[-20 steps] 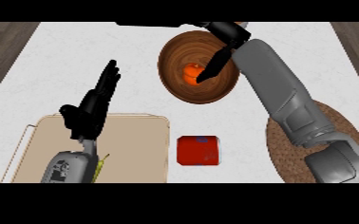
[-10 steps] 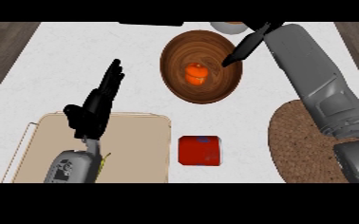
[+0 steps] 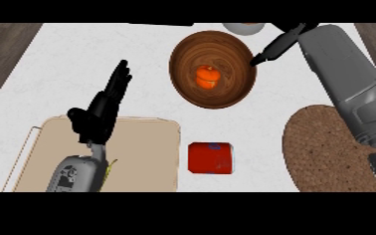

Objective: Pick the squash from the placemat and place it in the bowl

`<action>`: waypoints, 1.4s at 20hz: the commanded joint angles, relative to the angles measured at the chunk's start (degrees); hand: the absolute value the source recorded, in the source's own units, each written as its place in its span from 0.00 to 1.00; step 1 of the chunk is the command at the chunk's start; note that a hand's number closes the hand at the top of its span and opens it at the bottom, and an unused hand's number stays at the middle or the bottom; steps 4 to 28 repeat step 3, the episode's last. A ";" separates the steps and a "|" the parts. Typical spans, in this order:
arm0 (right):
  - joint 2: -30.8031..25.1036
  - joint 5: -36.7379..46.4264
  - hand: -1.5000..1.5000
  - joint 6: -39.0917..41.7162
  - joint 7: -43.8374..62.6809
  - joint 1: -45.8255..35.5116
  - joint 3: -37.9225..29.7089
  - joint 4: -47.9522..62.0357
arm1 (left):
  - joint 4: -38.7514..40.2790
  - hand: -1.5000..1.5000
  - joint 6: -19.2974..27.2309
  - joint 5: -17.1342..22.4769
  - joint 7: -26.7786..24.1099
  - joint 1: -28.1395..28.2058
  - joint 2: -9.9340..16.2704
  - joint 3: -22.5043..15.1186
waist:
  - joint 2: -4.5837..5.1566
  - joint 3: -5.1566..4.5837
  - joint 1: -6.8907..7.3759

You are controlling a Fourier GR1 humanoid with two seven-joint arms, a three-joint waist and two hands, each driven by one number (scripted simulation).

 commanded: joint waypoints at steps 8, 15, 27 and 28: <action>-1.56 0.03 0.00 10.59 -10.03 3.66 1.30 -1.54 | -0.59 0.50 -0.97 0.37 1.09 -1.20 1.36 0.79 | 0.43 0.09 0.97; -1.56 0.03 0.00 10.59 -10.03 3.66 1.30 -1.54 | -0.59 0.50 -0.97 0.37 1.09 -1.20 1.36 0.79 | 0.43 0.09 0.97; -1.56 0.03 0.00 10.59 -10.03 3.66 1.30 -1.54 | -0.59 0.50 -0.97 0.37 1.09 -1.20 1.36 0.79 | 0.43 0.09 0.97; -1.56 0.03 0.00 10.59 -10.03 3.66 1.30 -1.54 | -0.59 0.50 -0.97 0.37 1.09 -1.20 1.36 0.79 | 0.43 0.09 0.97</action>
